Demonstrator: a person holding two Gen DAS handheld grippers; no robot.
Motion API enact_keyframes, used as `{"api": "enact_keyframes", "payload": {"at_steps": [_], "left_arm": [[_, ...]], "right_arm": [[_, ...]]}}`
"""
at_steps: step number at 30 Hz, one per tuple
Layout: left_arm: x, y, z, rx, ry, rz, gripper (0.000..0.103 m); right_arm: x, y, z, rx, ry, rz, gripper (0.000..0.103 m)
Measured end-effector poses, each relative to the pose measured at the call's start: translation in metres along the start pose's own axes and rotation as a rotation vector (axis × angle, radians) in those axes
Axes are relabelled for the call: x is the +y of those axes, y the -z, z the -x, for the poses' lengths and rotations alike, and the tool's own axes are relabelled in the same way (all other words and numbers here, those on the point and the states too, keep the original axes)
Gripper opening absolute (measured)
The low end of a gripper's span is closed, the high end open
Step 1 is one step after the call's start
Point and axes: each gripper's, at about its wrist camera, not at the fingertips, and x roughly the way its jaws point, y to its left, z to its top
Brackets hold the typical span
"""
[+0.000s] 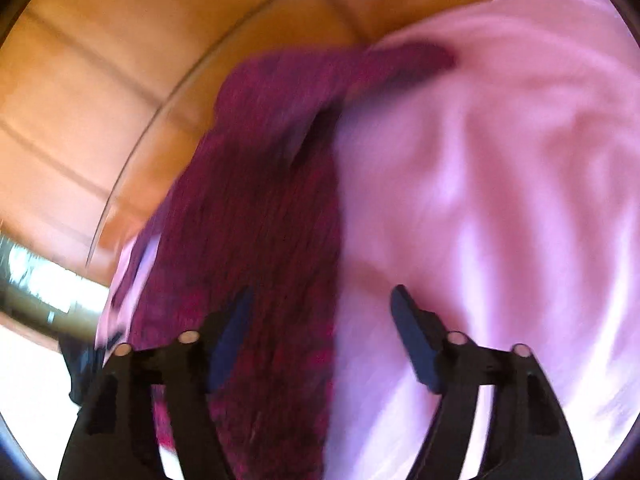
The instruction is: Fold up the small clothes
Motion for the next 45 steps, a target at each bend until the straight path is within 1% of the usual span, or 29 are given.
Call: {"api": "enact_keyframes", "payload": {"at_steps": [2, 3, 4, 5, 6, 7, 12, 14, 15, 18, 21, 22, 23, 25, 28, 29, 32, 33, 34, 35, 36, 37, 38, 39, 40, 41, 43, 44, 45], "left_arm": [[-0.005, 0.002, -0.010, 0.019, 0.028, 0.000, 0.069], [-0.009, 0.003, -0.013, 0.027, 0.041, -0.011, 0.064], [-0.011, 0.003, -0.017, 0.043, 0.051, -0.018, 0.042], [-0.015, 0.004, -0.021, 0.075, 0.062, -0.030, 0.026], [-0.018, 0.004, -0.020, 0.076, 0.055, -0.042, 0.024], [-0.023, 0.003, -0.016, 0.066, 0.053, -0.065, 0.017], [-0.047, -0.017, 0.029, 0.006, 0.096, -0.115, 0.012], [-0.060, -0.025, 0.054, -0.016, 0.099, -0.147, 0.009], [-0.063, -0.026, 0.062, -0.019, 0.097, -0.158, 0.009], [-0.070, -0.019, 0.089, -0.025, 0.072, -0.212, 0.009], [-0.064, 0.001, 0.108, -0.007, 0.051, -0.223, 0.009], [-0.059, 0.013, 0.111, 0.000, 0.017, -0.240, 0.009], [-0.054, 0.023, 0.109, 0.011, -0.012, -0.247, 0.009], [-0.033, 0.048, 0.105, 0.061, -0.043, -0.221, 0.009], [-0.011, 0.073, 0.089, 0.093, -0.140, -0.209, 0.009], [-0.005, 0.077, 0.085, 0.094, -0.159, -0.202, 0.009], [0.002, 0.077, 0.076, 0.087, -0.226, -0.185, 0.012], [0.000, 0.075, 0.075, 0.070, -0.258, -0.196, 0.012], [-0.006, 0.072, 0.075, 0.051, -0.283, -0.208, 0.013], [-0.011, 0.070, 0.077, 0.022, -0.313, -0.225, 0.013], [-0.015, 0.066, 0.081, -0.011, -0.342, -0.235, 0.013], [-0.021, 0.064, 0.082, -0.033, -0.345, -0.234, 0.013], [-0.025, 0.060, 0.086, -0.058, -0.334, -0.225, 0.014], [-0.029, 0.057, 0.089, -0.081, -0.321, -0.217, 0.018], [-0.034, 0.056, 0.091, -0.095, -0.312, -0.216, 0.028], [-0.037, 0.058, 0.096, -0.110, -0.304, -0.222, 0.033], [-0.049, 0.063, 0.092, -0.118, -0.295, -0.274, 0.033], [-0.055, 0.067, 0.087, -0.110, -0.300, -0.302, 0.033], [-0.059, 0.070, 0.084, -0.101, -0.307, -0.324, 0.033]], "right_arm": [[0.011, 0.009, -0.011, 0.025, 0.007, 0.037, 0.050], [0.020, 0.011, -0.016, 0.024, 0.038, 0.072, 0.046], [0.027, 0.012, -0.018, 0.025, 0.068, 0.105, 0.041], [0.033, 0.012, -0.019, 0.030, 0.076, 0.119, 0.030], [0.039, 0.012, -0.019, 0.030, 0.075, 0.123, 0.024], [0.044, 0.011, -0.016, 0.024, 0.074, 0.131, 0.022], [0.077, -0.012, 0.026, -0.085, 0.041, 0.217, 0.016], [0.090, -0.012, 0.054, -0.124, 0.014, 0.250, 0.015], [0.095, -0.010, 0.059, -0.132, 0.014, 0.266, 0.014], [0.099, 0.005, 0.080, -0.142, 0.018, 0.329, 0.014], [0.084, 0.025, 0.087, -0.116, 0.056, 0.346, 0.014], [0.077, 0.029, 0.088, -0.102, 0.062, 0.338, 0.014], [0.066, 0.041, 0.083, -0.070, 0.092, 0.336, 0.014], [0.044, 0.061, 0.072, -0.015, 0.138, 0.320, 0.014], [0.019, 0.082, 0.054, 0.066, 0.165, 0.278, 0.013], [0.013, 0.087, 0.048, 0.087, 0.177, 0.271, 0.013], [0.009, 0.083, 0.049, 0.082, 0.134, 0.237, 0.013], [0.011, 0.080, 0.053, 0.076, 0.109, 0.231, 0.014], [0.010, 0.073, 0.056, 0.058, 0.069, 0.204, 0.018], [0.004, 0.066, 0.063, 0.042, 0.044, 0.177, 0.031], [-0.003, 0.056, 0.066, 0.006, 0.011, 0.133, 0.056], [-0.008, 0.046, 0.069, -0.038, -0.010, 0.089, 0.062], [-0.017, 0.033, 0.071, -0.082, -0.049, 0.031, 0.064], [-0.027, 0.018, 0.071, -0.119, -0.099, -0.036, 0.064], [-0.038, 0.004, 0.069, -0.152, -0.129, -0.090, 0.065], [-0.045, -0.006, 0.067, -0.178, -0.152, -0.135, 0.067], [-0.064, -0.031, 0.057, -0.218, -0.224, -0.244, 0.067], [-0.075, -0.045, 0.046, -0.239, -0.271, -0.323, 0.067], [-0.081, -0.053, 0.040, -0.247, -0.295, -0.362, 0.067]]}}
